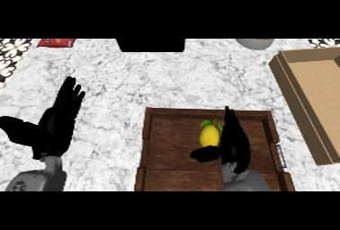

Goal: Pick the lemon from the tray and place it in the cardboard box

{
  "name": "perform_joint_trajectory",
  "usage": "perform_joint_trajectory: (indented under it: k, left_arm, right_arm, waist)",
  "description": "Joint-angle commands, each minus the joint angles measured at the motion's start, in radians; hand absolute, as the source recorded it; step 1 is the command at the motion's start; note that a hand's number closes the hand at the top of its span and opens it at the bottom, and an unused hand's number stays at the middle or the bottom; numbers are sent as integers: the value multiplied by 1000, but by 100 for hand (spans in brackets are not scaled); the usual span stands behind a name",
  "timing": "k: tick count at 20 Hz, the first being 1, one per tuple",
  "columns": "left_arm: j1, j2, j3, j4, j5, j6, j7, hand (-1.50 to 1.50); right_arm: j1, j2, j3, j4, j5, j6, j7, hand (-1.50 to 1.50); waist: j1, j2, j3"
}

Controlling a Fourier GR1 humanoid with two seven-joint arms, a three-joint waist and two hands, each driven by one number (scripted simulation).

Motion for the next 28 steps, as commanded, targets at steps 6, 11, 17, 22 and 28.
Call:
perform_joint_trajectory:
  k: [6,11,17,22,28]
  left_arm:
    - [7,-27,23,12,-22,-48,-20,0]
    - [39,27,87,-47,28,-107,24,0]
    - [-16,-15,28,-19,-21,-59,37,0]
    - [-3,-5,44,-52,-4,-66,71,0]
    - [38,-31,30,-119,-43,-23,91,0]
  right_arm:
    - [-58,-16,-46,84,37,28,-57,150]
    - [-112,3,30,116,118,11,29,150]
    - [-209,-80,159,165,60,246,-266,150]
    - [-318,-120,143,280,84,233,-461,150]
    - [-337,-157,152,105,162,306,-468,150]
  waist:
    - [0,1,0]
    - [4,0,0]
    - [28,8,0]
    - [18,4,1]
    - [2,-3,0]
